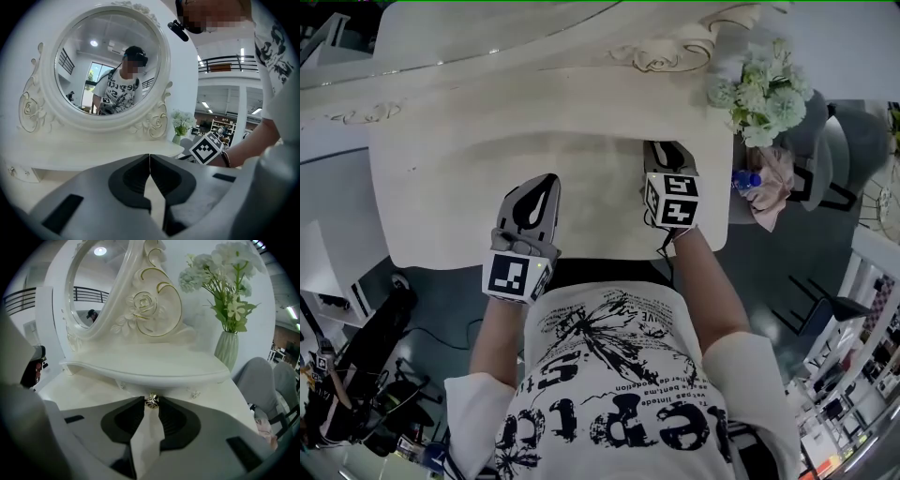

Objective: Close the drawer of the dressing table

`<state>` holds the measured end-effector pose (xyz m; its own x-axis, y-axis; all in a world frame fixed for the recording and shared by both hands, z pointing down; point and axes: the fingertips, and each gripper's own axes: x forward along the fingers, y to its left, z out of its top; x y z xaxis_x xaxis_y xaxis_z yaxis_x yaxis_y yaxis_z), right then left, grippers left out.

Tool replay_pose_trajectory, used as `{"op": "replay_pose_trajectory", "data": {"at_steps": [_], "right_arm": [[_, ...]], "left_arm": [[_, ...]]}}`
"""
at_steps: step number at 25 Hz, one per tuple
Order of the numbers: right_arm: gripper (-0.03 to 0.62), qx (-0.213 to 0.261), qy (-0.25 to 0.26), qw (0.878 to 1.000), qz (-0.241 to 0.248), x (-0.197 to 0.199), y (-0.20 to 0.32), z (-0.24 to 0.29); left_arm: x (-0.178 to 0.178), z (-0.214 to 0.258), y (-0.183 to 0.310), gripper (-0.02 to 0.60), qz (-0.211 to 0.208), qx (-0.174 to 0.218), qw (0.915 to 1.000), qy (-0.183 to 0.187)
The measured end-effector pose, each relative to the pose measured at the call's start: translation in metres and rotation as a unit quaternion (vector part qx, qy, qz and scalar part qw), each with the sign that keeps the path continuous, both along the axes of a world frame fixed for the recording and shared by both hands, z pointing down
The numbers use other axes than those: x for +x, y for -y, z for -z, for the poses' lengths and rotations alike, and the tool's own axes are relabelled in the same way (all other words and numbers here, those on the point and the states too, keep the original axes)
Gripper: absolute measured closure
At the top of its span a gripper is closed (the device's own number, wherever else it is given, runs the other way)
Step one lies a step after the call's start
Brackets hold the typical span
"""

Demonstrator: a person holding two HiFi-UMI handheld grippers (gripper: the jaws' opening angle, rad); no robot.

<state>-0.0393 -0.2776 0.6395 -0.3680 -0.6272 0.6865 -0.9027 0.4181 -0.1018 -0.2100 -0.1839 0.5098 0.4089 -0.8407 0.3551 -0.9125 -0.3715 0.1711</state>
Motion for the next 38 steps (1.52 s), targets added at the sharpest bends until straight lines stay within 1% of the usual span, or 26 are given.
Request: {"op": "replay_pose_trajectory", "data": {"at_steps": [4, 10, 16, 18, 20, 23, 25, 27, 30, 31, 35, 38], "right_arm": [[0.487, 0.005, 0.001, 1.0, 0.005, -0.001, 0.001, -0.001], [0.487, 0.01, 0.001, 1.0, 0.007, -0.002, 0.002, -0.001], [0.48, 0.008, -0.003, 1.0, 0.017, -0.004, -0.001, -0.001], [0.437, -0.003, -0.001, 1.0, 0.017, -0.005, -0.005, 0.0], [0.437, -0.009, 0.0, 1.0, 0.015, -0.002, -0.011, 0.002], [0.437, -0.003, 0.009, 1.0, 0.004, 0.005, -0.021, 0.015], [0.437, 0.007, 0.021, 1.0, -0.003, 0.01, -0.026, 0.028], [0.457, 0.025, 0.034, 0.999, -0.004, 0.013, -0.03, 0.045], [0.536, 0.057, 0.049, 0.997, -0.002, 0.017, -0.035, 0.074], [0.549, 0.067, 0.051, 0.996, 0.0, 0.018, -0.036, 0.084], [0.57, 0.116, 0.067, 0.991, 0.01, 0.019, -0.043, 0.126], [0.577, 0.162, 0.087, 0.983, 0.028, 0.014, -0.048, 0.161]], "left_arm": [[-0.004, -0.002, 0.002, 0.563, 0.0, 0.0, 0.9999, 0.012], [-0.017, -0.004, 0.005, 0.562, 0.023, -0.004, 0.9997, 0.006], [-0.008, -0.002, 0.001, 0.563, 0.014, -0.006, 0.9999, 0.006], [-0.004, 0.0, -0.001, 0.562, 0.008, -0.005, 0.9999, 0.008], [-0.001, 0.003, -0.004, 0.563, 0.004, -0.004, 0.9999, 0.009], [0.001, 0.007, -0.007, 0.563, 0.006, -0.001, 0.9999, 0.01], [0.001, 0.011, -0.009, 0.563, 0.008, 0.002, 0.9999, 0.01], [0.001, 0.017, -0.008, 0.563, 0.009, 0.009, 0.9998, 0.013], [0.003, 0.029, -0.008, 0.563, 0.01, 0.022, 0.9996, 0.014], [0.004, 0.033, -0.008, 0.563, 0.01, 0.027, 0.9995, 0.014], [0.013, 0.055, -0.007, 0.563, 0.005, 0.05, 0.9987, 0.014], [0.02, 0.076, -0.006, 0.563, -0.003, 0.073, 0.9973, 0.014]]}}
